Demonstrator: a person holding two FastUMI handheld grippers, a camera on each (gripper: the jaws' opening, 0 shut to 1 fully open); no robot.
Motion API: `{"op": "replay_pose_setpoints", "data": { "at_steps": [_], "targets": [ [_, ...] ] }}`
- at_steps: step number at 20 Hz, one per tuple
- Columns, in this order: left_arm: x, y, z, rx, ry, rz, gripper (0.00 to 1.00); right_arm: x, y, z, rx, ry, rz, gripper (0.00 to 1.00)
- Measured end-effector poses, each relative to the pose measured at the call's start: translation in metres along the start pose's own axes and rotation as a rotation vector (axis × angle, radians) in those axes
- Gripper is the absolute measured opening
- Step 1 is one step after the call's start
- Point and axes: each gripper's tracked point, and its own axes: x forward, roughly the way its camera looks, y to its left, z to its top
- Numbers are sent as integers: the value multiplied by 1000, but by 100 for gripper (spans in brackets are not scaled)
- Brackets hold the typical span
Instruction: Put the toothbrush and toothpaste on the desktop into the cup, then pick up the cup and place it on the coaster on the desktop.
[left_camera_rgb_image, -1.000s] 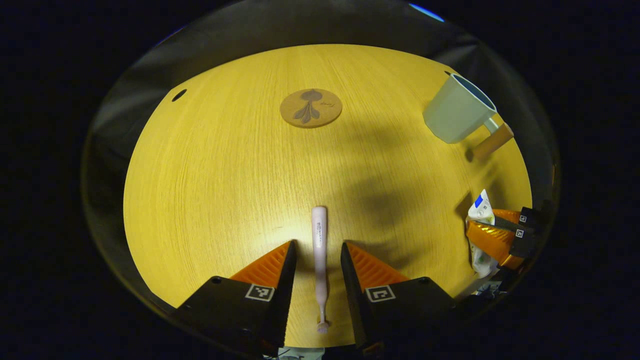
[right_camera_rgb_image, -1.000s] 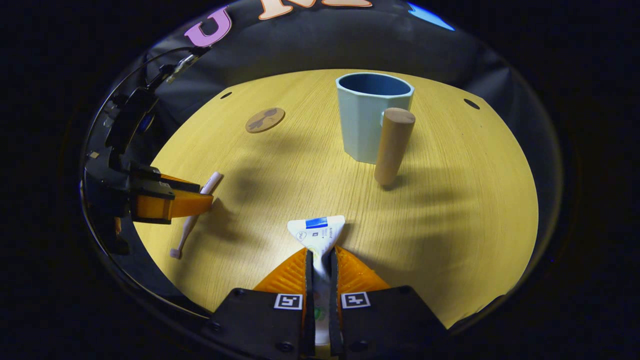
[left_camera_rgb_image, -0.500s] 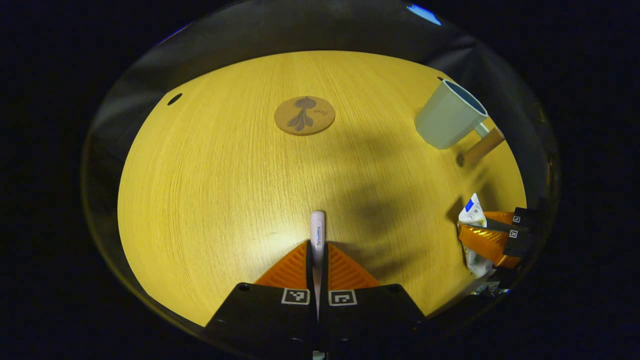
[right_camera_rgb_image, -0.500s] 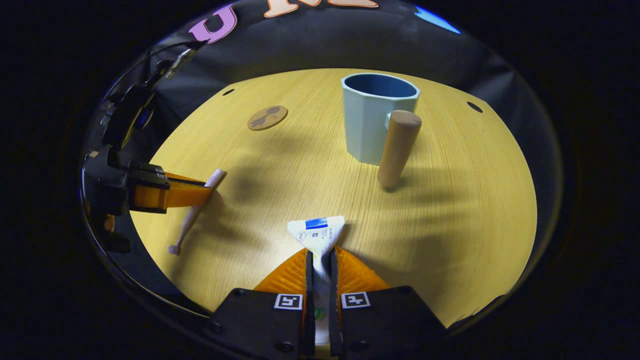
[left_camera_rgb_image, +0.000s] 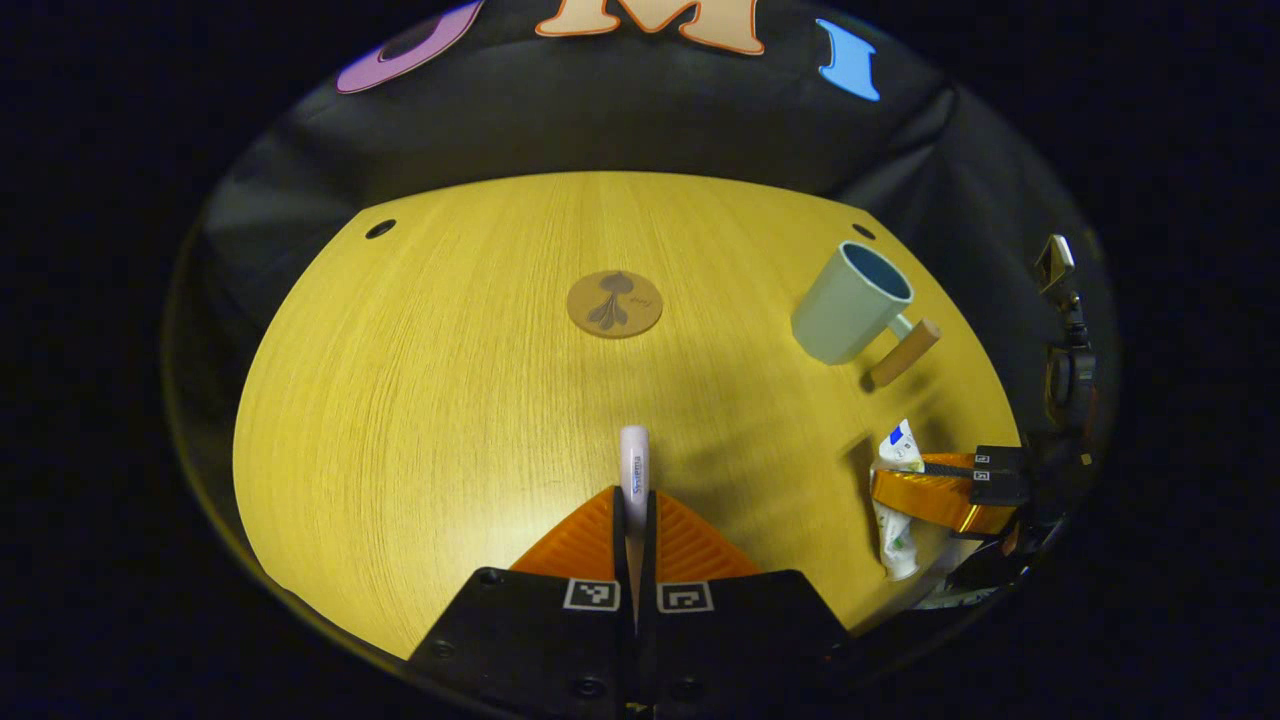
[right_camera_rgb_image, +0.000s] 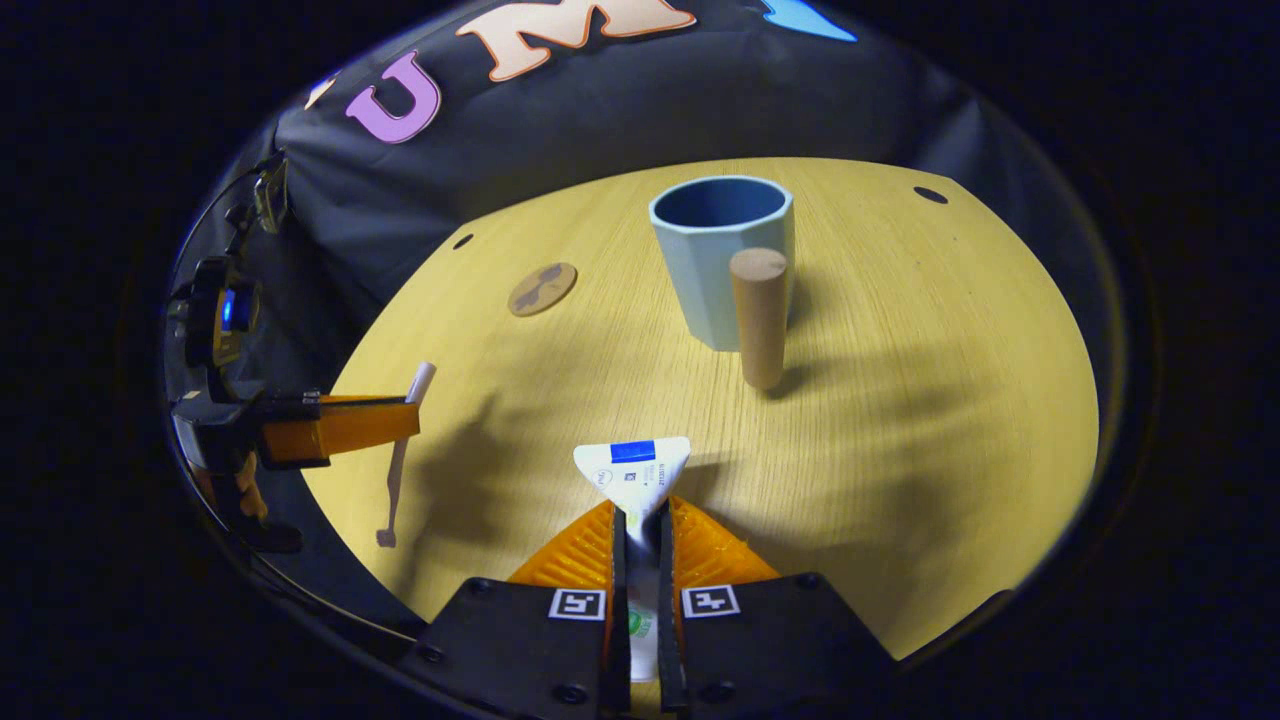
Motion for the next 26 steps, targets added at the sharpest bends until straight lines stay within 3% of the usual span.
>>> {"op": "replay_pose_setpoints", "data": {
  "at_steps": [4,5,8,16,22,26],
  "targets": [
    [-10,-1,8,-6,-41,-32,0,-20,5,47,28,-165,21,13],
    [-11,-1,8,-6,-40,-32,0,-21,9,46,37,-132,54,5],
    [-11,-1,7,0,-40,-23,0,-29,15,70,60,-185,94,5],
    [-30,-12,29,-20,-109,-35,0,-42,-5,198,110,-414,114,5],
    [-46,-19,35,-64,-150,-24,0,-35,-21,270,79,-587,76,5],
    [-55,-21,42,-96,-173,-12,0,-9,-29,278,48,-590,50,5]
  ]
}}
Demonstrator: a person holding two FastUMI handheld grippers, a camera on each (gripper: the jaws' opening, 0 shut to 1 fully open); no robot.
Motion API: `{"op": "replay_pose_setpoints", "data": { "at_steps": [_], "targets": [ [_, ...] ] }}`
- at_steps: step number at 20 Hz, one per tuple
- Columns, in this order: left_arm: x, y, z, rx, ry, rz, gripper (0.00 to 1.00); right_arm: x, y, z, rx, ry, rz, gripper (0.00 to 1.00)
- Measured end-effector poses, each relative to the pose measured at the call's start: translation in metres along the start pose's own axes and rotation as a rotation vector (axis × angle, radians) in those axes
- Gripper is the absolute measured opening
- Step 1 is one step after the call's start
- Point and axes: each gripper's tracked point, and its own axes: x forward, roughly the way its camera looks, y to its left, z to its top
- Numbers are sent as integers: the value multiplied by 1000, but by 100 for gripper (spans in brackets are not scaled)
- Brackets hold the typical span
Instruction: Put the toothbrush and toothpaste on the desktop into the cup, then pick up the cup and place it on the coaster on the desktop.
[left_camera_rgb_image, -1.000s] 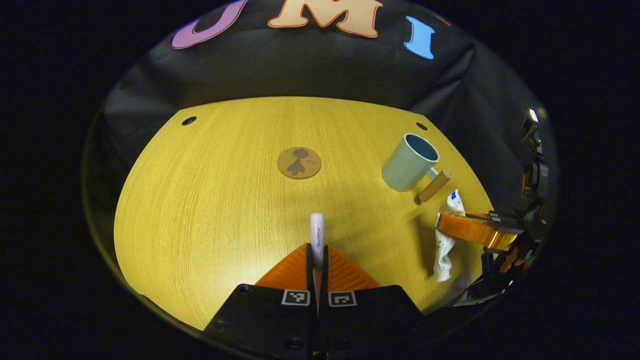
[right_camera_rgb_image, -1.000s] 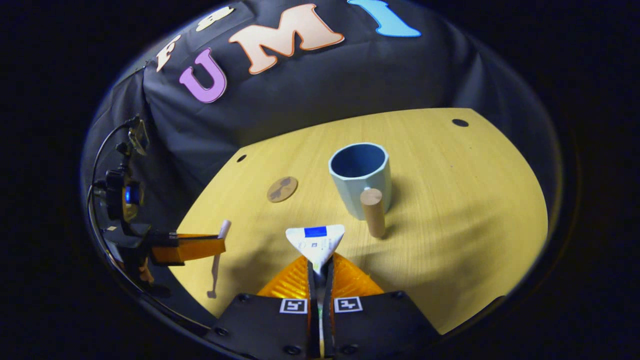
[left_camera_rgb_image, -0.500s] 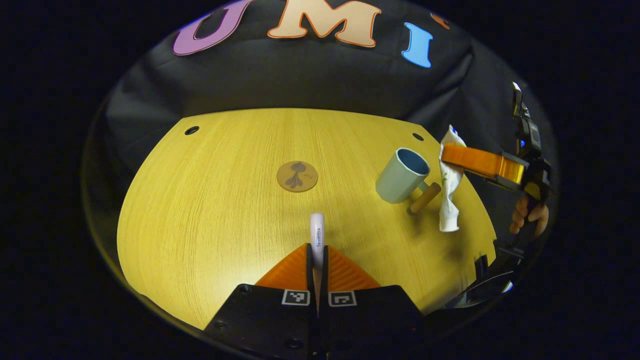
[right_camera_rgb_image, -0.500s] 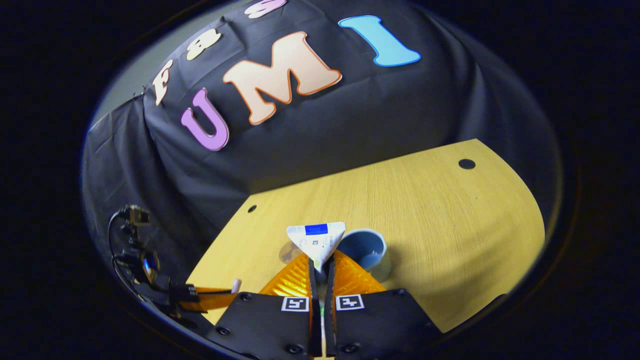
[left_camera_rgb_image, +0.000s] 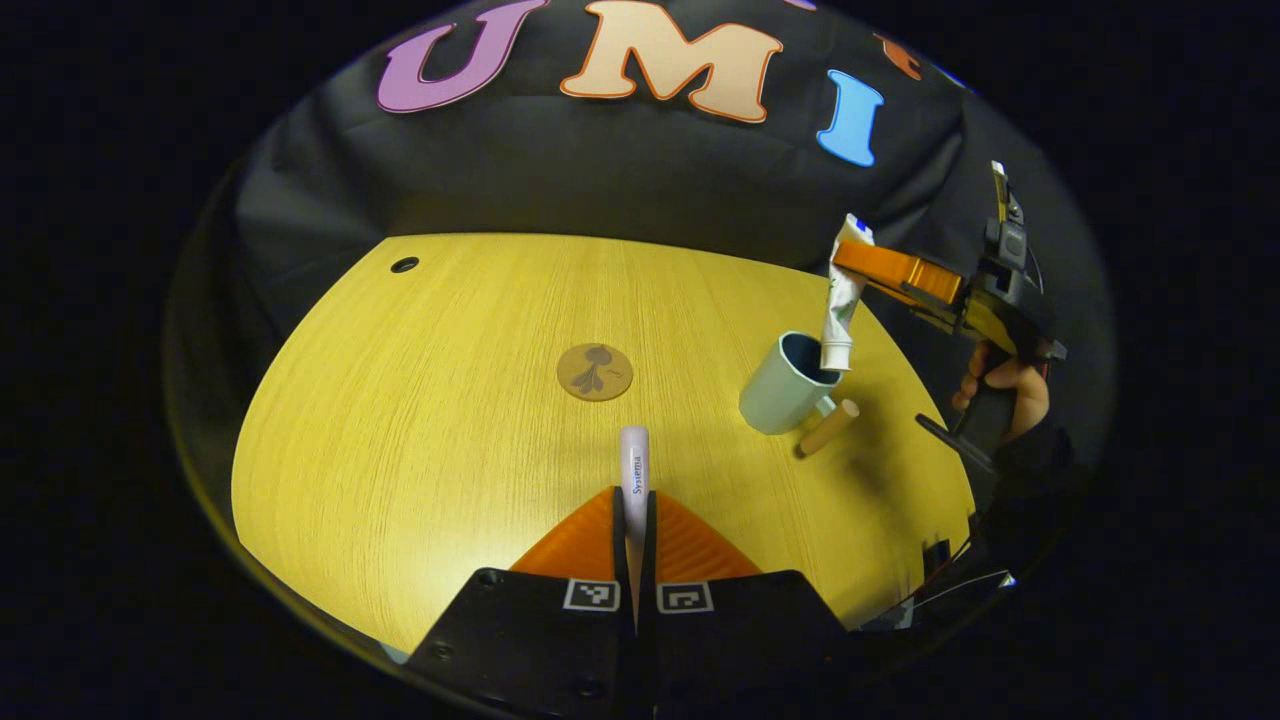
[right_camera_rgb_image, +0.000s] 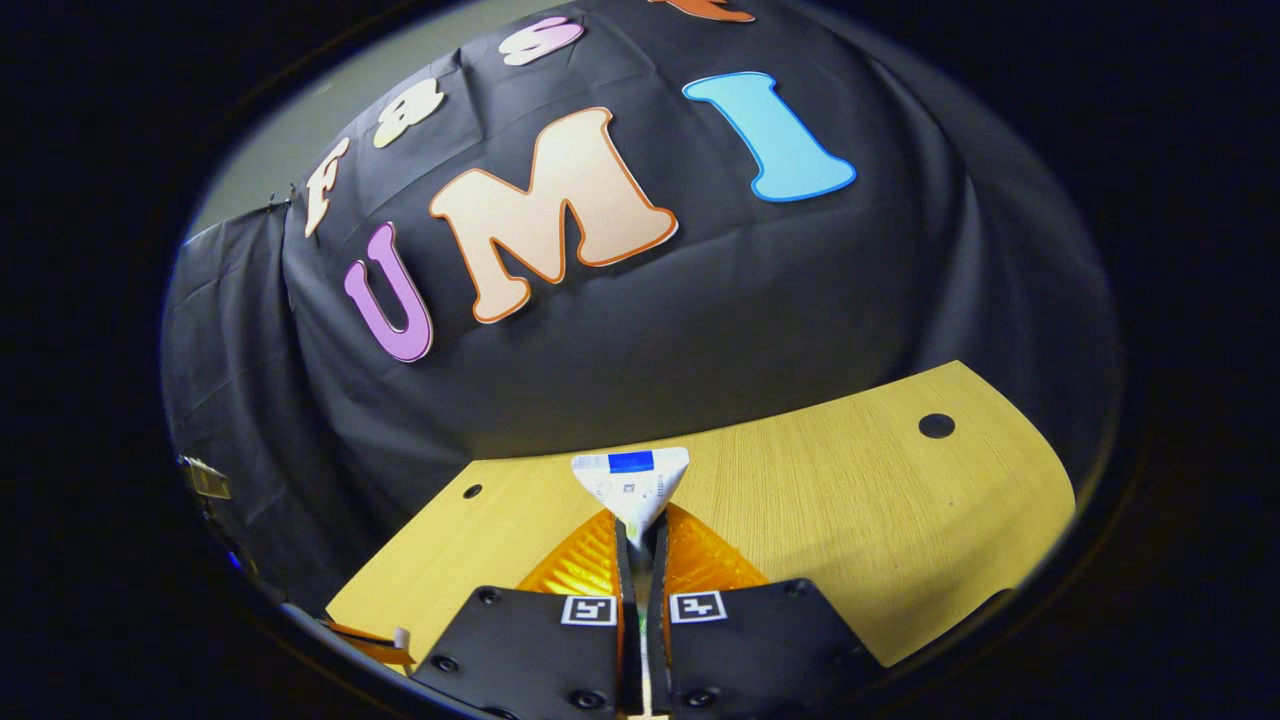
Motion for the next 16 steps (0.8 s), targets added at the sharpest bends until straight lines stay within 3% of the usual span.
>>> {"op": "replay_pose_setpoints", "data": {
  "at_steps": [8,9,12,13,15,16],
  "targets": [
    [-3,-8,32,11,-91,5,0,22,-11,-42,-85,85,-39,10],
    [-1,-10,37,13,-102,2,0,21,-14,-44,-80,94,-48,15],
    [5,-18,59,23,-140,-24,0,0,-19,-54,-45,123,-54,14],
    [5,-24,65,28,-157,-31,0,-6,-21,-54,-47,119,-57,27],
    [11,-35,79,36,-181,-56,0,-23,-21,-45,-41,101,-50,66],
    [15,-42,85,39,-190,-72,0,-31,-23,-41,-36,91,-48,79]
  ]
}}
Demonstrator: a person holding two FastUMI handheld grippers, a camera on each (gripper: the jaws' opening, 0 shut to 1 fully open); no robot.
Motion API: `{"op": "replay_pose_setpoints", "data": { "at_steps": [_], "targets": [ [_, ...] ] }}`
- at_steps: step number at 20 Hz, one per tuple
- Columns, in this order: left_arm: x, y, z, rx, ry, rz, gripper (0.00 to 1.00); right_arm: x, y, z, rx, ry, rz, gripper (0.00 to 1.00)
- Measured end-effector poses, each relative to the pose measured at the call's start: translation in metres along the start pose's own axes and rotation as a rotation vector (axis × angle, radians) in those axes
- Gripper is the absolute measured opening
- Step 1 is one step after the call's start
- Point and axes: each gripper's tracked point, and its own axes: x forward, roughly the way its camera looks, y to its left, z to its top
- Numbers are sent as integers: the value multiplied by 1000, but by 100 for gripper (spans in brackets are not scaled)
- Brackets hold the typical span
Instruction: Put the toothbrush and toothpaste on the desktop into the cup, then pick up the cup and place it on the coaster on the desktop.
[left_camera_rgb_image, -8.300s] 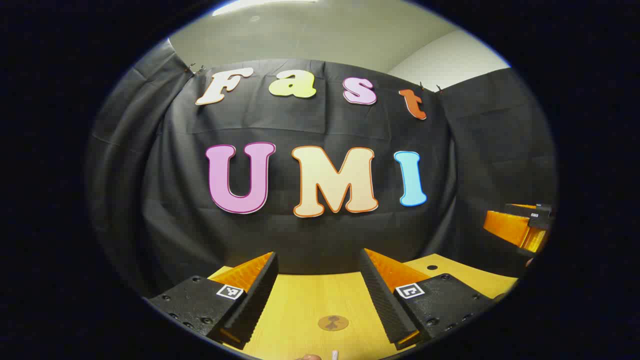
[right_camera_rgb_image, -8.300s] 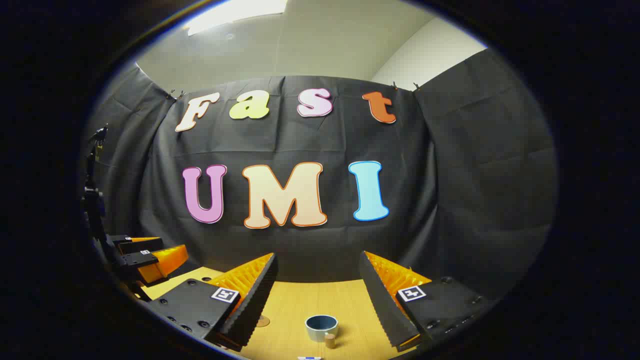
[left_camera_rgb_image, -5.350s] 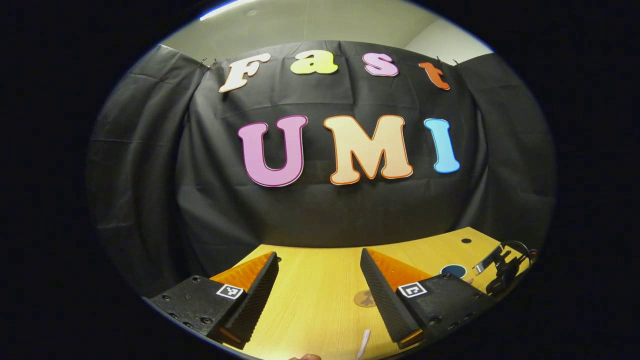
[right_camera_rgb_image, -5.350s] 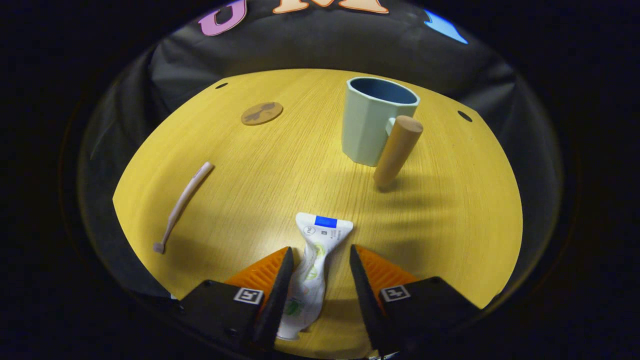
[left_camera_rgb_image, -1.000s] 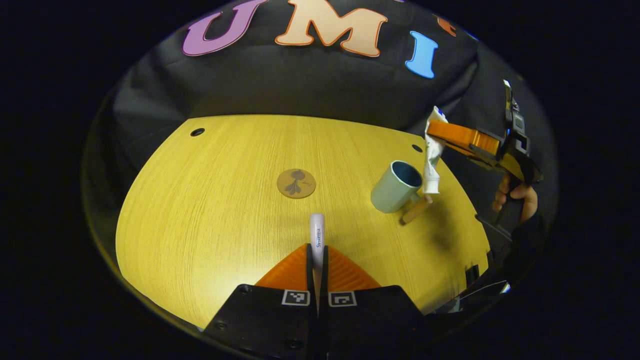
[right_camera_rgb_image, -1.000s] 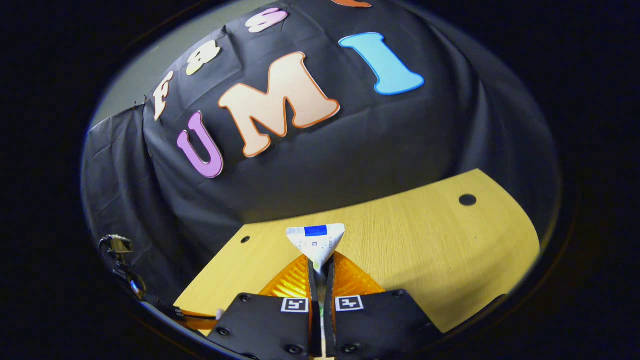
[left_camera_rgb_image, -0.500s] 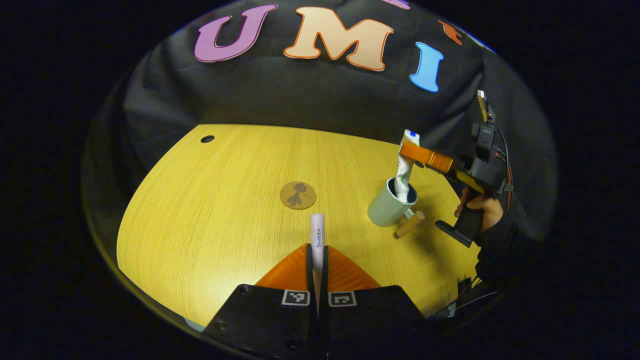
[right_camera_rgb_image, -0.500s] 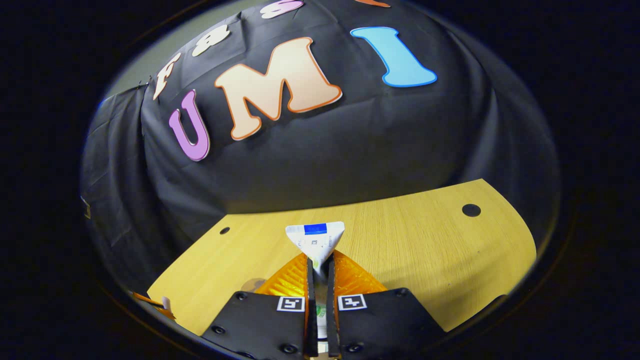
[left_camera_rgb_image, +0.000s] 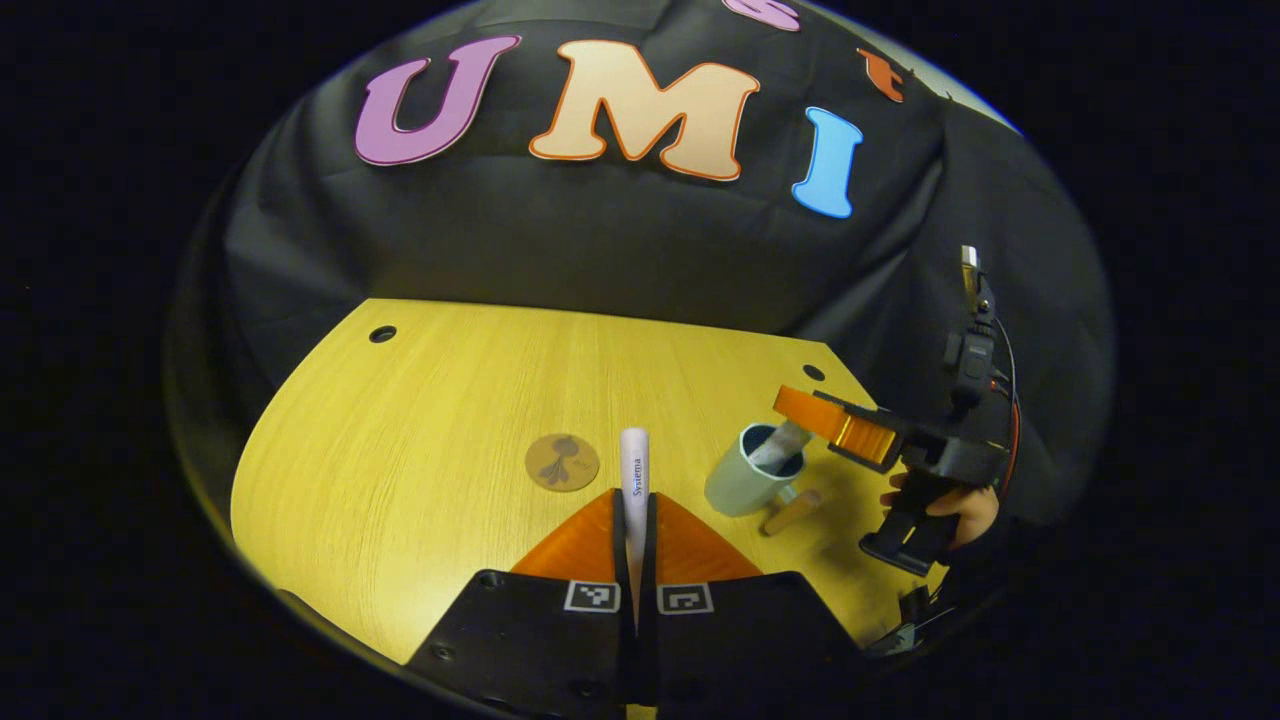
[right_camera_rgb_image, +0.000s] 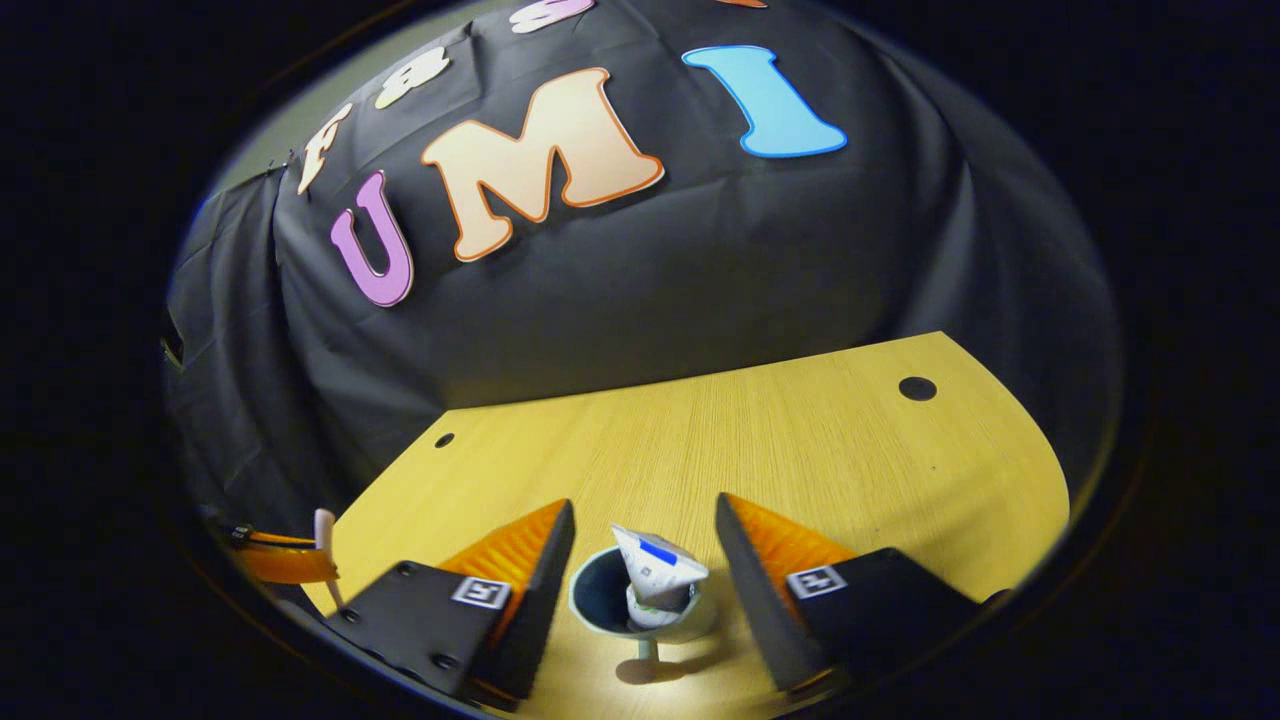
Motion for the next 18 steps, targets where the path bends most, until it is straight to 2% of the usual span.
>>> {"op": "replay_pose_setpoints", "data": {
  "at_steps": [1,2,3,5,6,11,15,18],
  "targets": [
    [6,-5,7,1,-18,-15,0,-9,-3,2,5,-4,-3,99],
    [12,-12,13,0,-27,-30,0,-17,-8,4,11,-6,-5,94],
    [20,-18,22,-5,-48,-52,0,-27,-11,5,23,-7,0,98],
    [36,-33,38,-24,-80,-94,0,-49,-23,3,36,-3,-13,93],
    [43,-39,47,-31,-102,-106,0,-58,-31,-1,38,1,-21,97],
    [85,-78,88,-60,-196,-185,0,-97,-70,-14,66,27,-83,98],
    [116,-105,101,-95,-256,-216,0,-121,-95,-19,74,36,-126,98],
    [137,-109,99,-113,-267,-202,0,-131,-107,-22,78,46,-142,97]
  ]
}}
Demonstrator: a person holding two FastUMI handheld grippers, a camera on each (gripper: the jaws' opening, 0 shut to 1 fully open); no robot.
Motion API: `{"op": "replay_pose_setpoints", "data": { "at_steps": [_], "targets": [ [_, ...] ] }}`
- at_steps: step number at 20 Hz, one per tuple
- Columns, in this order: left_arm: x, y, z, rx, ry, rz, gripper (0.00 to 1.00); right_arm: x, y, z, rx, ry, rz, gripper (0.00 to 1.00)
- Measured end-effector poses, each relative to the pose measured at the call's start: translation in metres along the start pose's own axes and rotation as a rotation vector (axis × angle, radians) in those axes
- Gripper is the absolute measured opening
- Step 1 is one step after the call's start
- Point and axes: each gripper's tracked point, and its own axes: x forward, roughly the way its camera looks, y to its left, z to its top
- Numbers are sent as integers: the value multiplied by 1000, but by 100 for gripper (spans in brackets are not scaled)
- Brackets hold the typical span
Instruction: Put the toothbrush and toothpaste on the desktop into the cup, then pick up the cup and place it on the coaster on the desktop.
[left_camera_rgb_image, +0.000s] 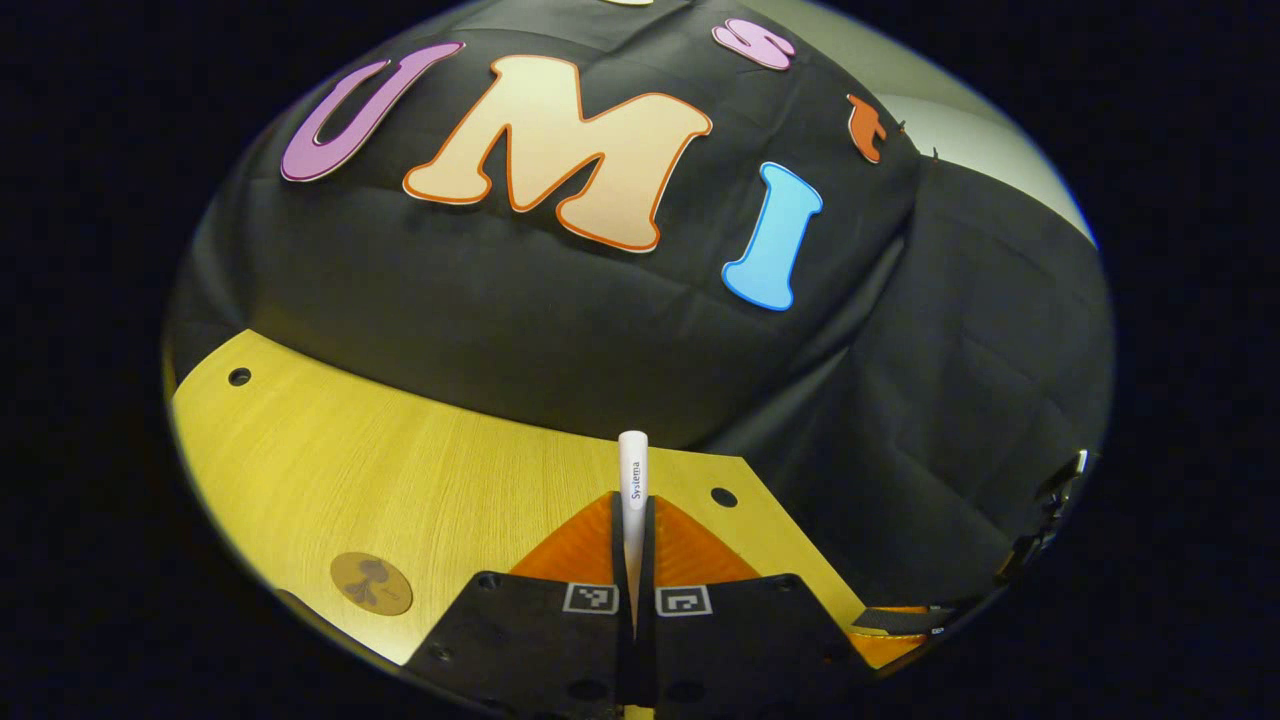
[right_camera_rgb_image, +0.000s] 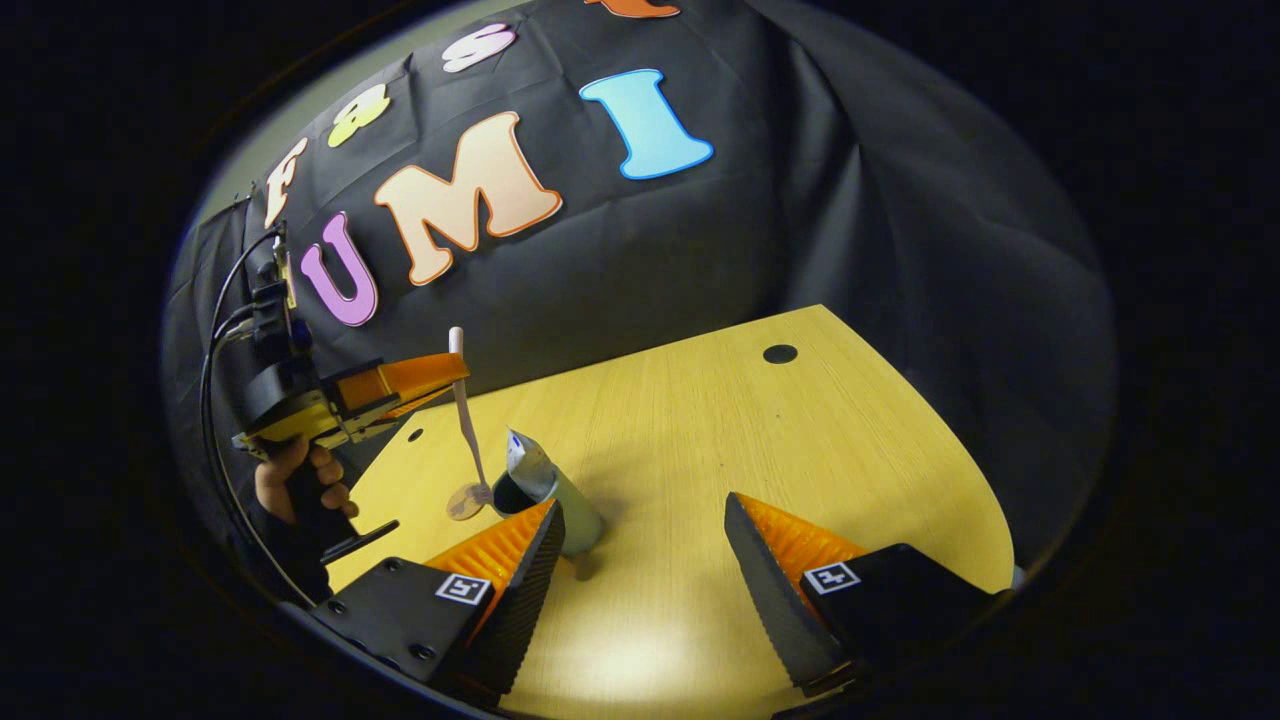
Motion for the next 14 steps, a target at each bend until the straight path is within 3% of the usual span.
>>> {"op": "replay_pose_setpoints", "data": {
  "at_steps": [6,14],
  "targets": [
    [10,11,-31,15,29,53,0,2,-11,-6,3,36,-6,97],
    [-28,-7,-43,77,36,58,3,20,20,-7,-16,78,81,97]
  ]
}}
